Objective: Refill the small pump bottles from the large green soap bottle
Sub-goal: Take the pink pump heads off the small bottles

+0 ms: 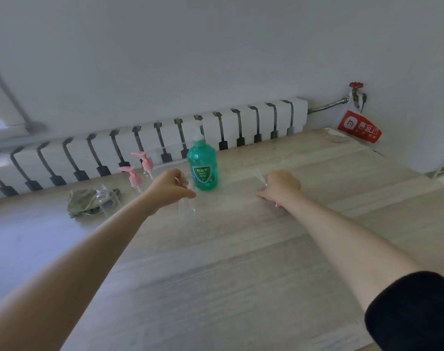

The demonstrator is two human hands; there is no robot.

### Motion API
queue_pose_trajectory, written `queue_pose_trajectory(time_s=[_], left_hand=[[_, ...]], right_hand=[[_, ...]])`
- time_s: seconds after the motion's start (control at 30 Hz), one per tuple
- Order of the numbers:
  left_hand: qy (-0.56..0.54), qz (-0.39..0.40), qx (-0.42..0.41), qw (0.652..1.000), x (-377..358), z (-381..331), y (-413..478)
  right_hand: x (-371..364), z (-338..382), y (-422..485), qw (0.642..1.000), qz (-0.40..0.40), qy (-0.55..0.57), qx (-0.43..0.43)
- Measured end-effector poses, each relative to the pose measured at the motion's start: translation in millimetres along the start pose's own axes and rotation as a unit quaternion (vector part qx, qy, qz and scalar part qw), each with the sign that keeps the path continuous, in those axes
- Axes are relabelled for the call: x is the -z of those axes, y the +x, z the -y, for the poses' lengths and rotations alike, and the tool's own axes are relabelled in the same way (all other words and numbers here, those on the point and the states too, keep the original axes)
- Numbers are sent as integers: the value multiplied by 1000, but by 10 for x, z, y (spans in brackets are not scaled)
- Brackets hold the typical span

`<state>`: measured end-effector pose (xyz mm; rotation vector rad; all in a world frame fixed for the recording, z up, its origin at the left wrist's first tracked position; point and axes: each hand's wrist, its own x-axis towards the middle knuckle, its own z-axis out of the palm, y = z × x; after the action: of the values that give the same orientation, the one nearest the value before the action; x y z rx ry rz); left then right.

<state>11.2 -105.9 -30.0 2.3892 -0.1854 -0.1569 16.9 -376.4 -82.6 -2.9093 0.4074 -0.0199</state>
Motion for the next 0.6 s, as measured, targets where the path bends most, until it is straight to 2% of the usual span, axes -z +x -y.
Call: queue_pose_trajectory(time_s=[0.13, 0.6], left_hand=[[6, -14, -3, 1000, 40, 6, -11], [-2, -39, -9, 999, 257, 57, -216]], right_hand=[[-13, 58, -24, 998, -46, -21, 43], [13, 239, -192, 997, -20, -53, 55]])
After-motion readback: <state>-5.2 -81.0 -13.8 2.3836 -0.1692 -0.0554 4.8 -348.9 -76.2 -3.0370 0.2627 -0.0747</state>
